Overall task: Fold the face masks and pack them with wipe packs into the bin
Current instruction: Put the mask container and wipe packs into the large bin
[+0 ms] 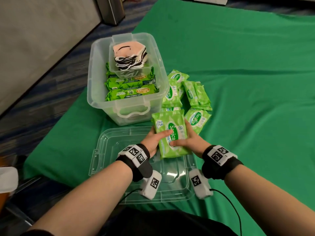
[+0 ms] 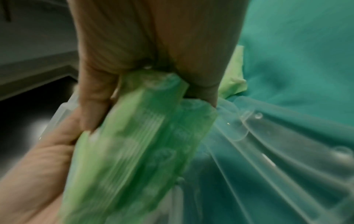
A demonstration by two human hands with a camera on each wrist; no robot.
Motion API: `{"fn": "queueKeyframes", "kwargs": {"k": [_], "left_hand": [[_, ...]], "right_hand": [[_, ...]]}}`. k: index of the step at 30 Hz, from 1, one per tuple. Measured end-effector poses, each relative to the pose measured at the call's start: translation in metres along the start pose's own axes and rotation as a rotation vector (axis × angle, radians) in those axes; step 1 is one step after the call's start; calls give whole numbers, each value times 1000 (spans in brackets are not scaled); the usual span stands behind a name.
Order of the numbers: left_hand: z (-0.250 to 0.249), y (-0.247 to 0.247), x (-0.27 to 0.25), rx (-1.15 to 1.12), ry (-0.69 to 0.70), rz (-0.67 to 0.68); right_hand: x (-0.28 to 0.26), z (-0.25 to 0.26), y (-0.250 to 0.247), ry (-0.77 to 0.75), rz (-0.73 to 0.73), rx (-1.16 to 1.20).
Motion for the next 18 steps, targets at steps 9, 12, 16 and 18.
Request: {"fn": "queueKeyframes", "kwargs": {"k": [9, 12, 16, 18], "left_hand": [[-39, -26, -8, 131, 312, -220], [-31, -15, -2, 223, 305, -163], [-20, -39, 10, 446, 215, -360], [-25, -40, 10, 444, 248, -356]], "right_hand": [[-7, 62, -3, -233, -213, -905], [-2, 60, 19, -257, -214, -1219], [1, 53, 31, -278, -258, -1402], [-1, 49, 31, -305, -291, -1412]]}}
Point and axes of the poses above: each hand's wrist, its own x-axis towards the middle knuckle, its own y-axis out of the palm, z = x × y, the point moved 10 cm from there along x, towards the middle knuckle, and after that the axes turned 1 degree about z, right-handed, at the moved point
